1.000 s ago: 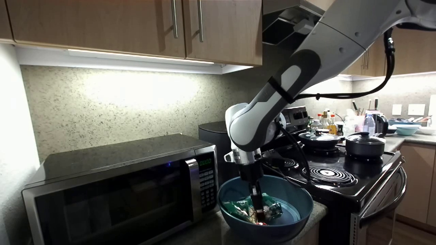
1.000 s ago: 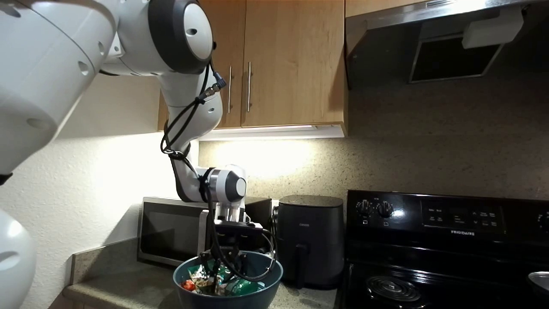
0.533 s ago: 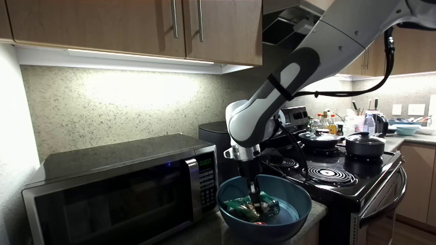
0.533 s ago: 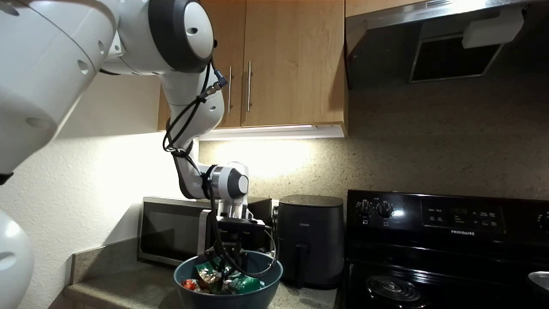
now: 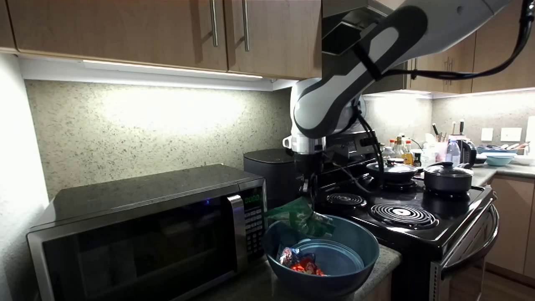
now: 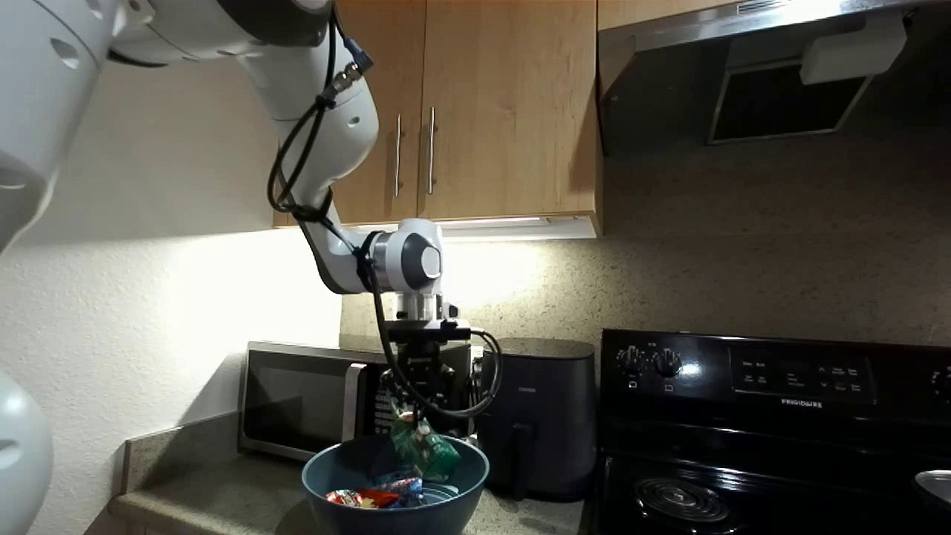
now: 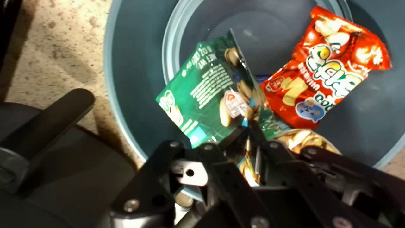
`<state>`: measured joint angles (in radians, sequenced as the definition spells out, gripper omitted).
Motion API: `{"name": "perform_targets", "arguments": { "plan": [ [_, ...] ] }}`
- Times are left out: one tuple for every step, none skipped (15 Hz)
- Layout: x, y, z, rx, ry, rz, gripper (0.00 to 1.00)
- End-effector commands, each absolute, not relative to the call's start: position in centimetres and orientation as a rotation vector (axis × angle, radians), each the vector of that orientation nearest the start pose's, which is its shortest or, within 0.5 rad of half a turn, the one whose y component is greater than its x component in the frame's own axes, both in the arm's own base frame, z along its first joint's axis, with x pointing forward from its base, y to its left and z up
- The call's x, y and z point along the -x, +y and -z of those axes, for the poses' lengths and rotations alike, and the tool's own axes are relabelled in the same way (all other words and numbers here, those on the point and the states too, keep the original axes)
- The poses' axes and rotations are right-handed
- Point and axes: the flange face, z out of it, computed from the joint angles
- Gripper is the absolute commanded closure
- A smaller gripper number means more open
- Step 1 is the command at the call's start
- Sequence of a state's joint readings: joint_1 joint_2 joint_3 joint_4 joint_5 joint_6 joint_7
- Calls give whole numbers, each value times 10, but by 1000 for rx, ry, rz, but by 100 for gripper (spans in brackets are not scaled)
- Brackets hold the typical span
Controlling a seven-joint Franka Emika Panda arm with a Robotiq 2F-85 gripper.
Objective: Remove the green, red and blue sachets from the bowl, respectively
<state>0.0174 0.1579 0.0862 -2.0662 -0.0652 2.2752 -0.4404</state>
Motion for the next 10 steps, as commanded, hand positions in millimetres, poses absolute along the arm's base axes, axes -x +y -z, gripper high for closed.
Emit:
{"name": "perform_targets", "arguments": {
  "plan": [
    [-548,33,-400,3150,-704,238,94],
    [-542,27,-405,3174,-651,256,94],
    [-537,21,-409,3195,-598,261,93],
    [-531,15,-412,3219,-547,263,93],
    [-525,8,-415,3252,-482,274,93],
    [-519,1,-418,3292,-421,291,93],
    [-513,-6,-420,3338,-351,304,93],
    [-507,-12,-421,3381,-288,312,93],
    [-500,-19,-422,3424,-222,319,93],
    [-496,-25,-422,3467,-155,332,93]
  ]
}}
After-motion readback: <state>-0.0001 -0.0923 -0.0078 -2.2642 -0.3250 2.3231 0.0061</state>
